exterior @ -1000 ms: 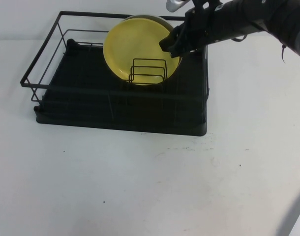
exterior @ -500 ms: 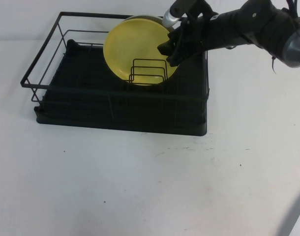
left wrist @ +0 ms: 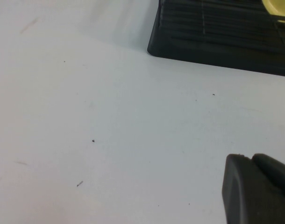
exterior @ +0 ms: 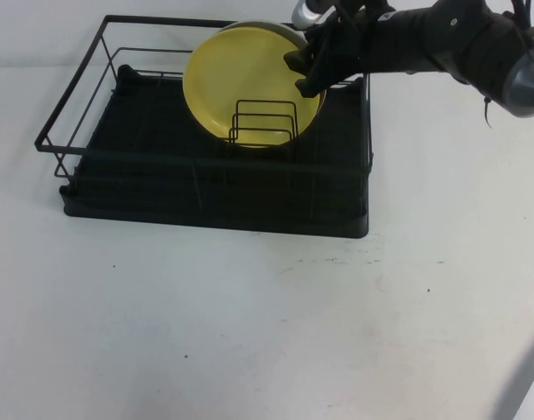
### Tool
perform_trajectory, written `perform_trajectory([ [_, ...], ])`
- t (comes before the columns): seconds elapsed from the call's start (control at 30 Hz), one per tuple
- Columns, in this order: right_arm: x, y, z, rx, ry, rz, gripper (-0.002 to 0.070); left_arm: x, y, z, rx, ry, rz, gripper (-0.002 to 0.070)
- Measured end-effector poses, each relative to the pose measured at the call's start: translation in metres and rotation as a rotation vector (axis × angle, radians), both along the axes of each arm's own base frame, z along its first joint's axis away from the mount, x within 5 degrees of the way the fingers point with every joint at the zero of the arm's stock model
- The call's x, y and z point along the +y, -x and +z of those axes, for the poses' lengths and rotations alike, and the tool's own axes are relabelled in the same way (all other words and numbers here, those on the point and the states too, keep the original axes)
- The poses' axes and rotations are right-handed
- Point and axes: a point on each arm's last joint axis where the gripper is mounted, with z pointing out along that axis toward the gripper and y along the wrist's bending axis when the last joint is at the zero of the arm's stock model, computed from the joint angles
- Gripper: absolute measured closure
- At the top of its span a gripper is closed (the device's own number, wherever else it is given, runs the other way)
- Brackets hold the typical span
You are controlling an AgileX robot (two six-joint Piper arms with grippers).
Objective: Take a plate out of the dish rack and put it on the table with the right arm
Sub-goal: Grasp the plate from the shelf
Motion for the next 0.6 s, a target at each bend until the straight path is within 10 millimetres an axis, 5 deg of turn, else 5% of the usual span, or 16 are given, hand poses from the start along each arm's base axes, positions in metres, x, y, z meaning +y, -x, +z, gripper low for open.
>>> perform_trajectory([
  [0.33,0.002,-0.002,0.007,-0.072,-0.047,0.013,0.0357,0.000,0.000,0.000,0.000,0.000,0.000,0.0679],
  [0.6,0.004,-0.008,-0.010,-0.057,-0.036,0.001,0.0357,0.000,0.000,0.000,0.000,0.000,0.000,0.0679],
])
